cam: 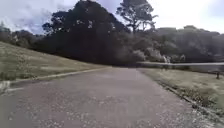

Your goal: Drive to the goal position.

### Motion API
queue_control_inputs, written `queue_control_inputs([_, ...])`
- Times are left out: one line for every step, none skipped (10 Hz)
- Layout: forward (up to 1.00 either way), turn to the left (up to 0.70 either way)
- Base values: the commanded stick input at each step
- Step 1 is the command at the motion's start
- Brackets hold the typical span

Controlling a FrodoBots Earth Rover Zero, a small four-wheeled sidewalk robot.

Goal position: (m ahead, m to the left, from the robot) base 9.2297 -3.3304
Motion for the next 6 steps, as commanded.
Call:
queue_control_inputs([0.7, 0.0])
queue_control_inputs([0.7, 0.0])
queue_control_inputs([0.7, 0.0])
queue_control_inputs([0.7, 0.0])
queue_control_inputs([0.7, 0.0])
queue_control_inputs([0.7, 0.0])
